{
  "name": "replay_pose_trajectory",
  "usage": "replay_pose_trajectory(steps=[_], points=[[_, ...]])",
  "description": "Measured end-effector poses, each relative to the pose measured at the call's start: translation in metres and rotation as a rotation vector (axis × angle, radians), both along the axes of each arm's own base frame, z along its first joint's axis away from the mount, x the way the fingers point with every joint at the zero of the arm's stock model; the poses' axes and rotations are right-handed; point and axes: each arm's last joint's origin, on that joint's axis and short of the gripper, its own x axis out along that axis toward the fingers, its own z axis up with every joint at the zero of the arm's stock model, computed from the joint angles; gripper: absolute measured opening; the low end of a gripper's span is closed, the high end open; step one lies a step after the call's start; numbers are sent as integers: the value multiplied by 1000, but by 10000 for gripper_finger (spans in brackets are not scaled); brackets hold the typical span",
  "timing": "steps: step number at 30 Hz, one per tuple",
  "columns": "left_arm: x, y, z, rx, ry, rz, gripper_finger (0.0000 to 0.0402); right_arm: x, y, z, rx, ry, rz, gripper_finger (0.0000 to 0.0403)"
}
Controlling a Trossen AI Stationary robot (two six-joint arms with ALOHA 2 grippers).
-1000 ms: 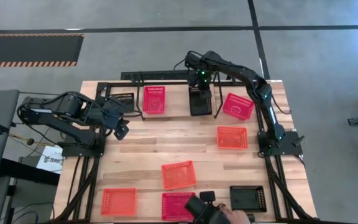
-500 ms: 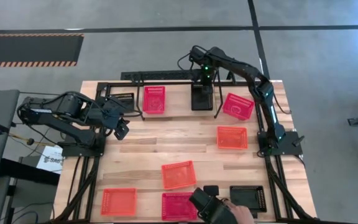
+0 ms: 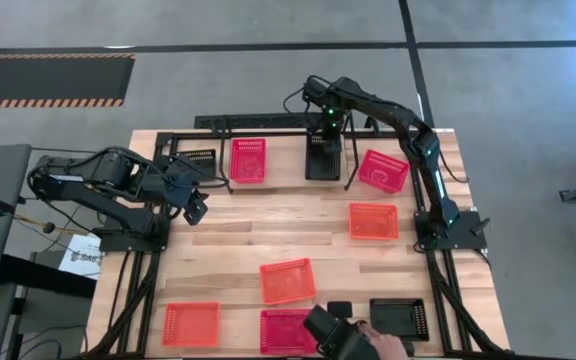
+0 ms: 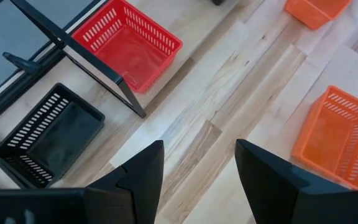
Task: Stack baskets on shelf by color
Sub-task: Put the middle black bin on the shelf
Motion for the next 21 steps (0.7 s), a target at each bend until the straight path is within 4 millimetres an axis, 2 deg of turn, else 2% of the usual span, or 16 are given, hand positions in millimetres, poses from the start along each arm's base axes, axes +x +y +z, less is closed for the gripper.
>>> replay_pose_trajectory(steps=[4, 8, 12, 17, 21], points=[[0, 0, 0, -3, -2, 4, 187, 2, 2, 0, -4, -2, 5, 54], [0, 0, 0, -5, -3, 6, 187, 5, 5, 4, -81, 28, 16, 55], [0, 0, 0, -6, -2, 6, 187, 6, 13, 25, -191, 7, 20, 56], [0, 0, 0, -3, 0, 1, 187, 2, 26, 51, -232, -44, 34, 56], [0, 0, 0, -3, 0, 0, 187, 2, 31, 55, -200, -73, 24, 56]])
